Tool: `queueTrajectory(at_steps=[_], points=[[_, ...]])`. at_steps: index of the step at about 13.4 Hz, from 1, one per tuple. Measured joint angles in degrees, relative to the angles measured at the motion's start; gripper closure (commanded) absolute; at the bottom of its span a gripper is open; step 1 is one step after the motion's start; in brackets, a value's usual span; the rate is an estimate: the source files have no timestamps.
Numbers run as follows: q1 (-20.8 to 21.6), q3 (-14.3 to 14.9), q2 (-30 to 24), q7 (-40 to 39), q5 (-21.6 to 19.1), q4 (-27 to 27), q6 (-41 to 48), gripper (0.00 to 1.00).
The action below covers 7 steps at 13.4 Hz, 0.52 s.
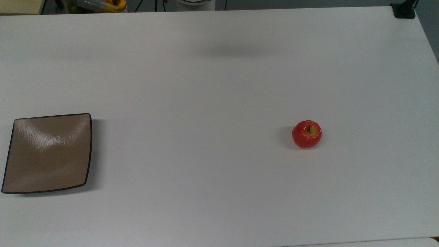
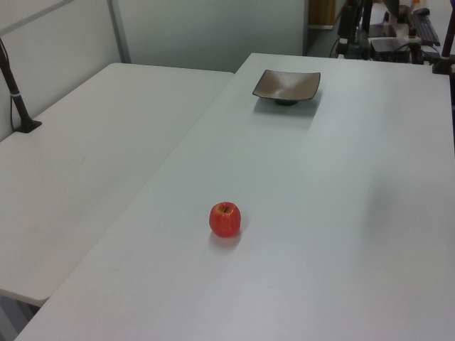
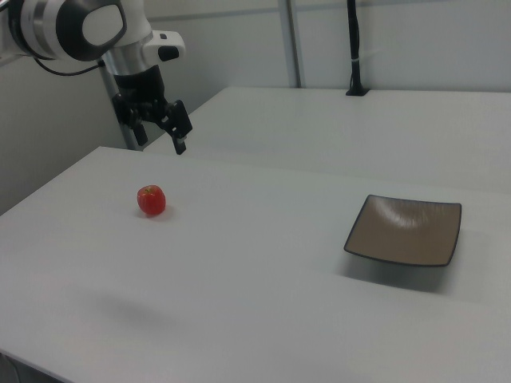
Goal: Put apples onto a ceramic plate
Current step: 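Move the open gripper toward the red apple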
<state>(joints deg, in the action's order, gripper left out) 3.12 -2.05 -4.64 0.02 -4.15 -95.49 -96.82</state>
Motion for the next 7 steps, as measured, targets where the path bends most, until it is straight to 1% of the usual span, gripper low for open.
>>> queueTrajectory(at_steps=[7], points=[[0.01,0.0,0.0,-0.41,0.0,0.01,-0.43,0.0]])
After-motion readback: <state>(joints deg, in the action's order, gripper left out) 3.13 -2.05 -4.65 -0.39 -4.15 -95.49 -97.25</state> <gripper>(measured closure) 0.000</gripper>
